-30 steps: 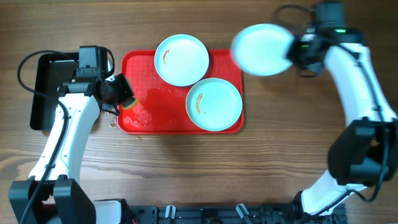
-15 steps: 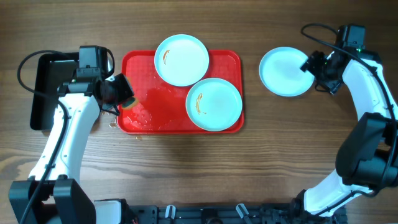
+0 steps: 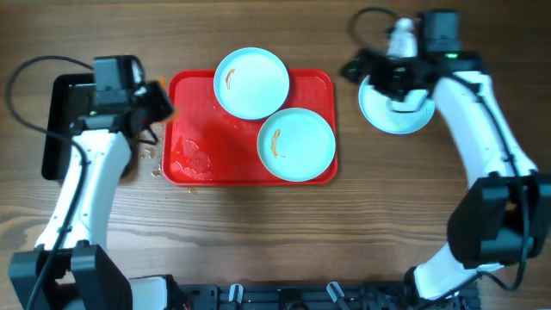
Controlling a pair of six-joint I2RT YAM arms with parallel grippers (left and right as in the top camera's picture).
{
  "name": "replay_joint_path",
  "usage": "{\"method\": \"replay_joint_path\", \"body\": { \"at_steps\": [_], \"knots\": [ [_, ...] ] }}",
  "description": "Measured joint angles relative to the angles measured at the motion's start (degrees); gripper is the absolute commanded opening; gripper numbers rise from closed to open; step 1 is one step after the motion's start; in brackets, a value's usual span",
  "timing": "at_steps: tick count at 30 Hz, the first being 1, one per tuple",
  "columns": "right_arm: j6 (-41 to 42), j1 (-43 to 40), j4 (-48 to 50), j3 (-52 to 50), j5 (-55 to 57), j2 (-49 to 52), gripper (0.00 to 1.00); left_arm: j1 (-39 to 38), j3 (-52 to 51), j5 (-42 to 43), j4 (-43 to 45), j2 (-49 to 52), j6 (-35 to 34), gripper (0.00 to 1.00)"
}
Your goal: Clean dirty plates on tray and stack at the side
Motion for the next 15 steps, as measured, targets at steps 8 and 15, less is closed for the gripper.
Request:
{"method": "replay_joint_path", "body": {
  "at_steps": [8, 15],
  "knots": [
    [0.4, 15.7, 4.4, 0.0, 9.9, 0.0, 1.0, 13.5, 0.0, -3.9, 5.4, 6.5, 0.2, 0.04],
    [1.6, 22.3, 8.0, -0.1, 13.0, 0.0, 1.0, 18.2, 0.0, -8.2, 7.7, 14.6, 1.6, 0.04]
  ]
}}
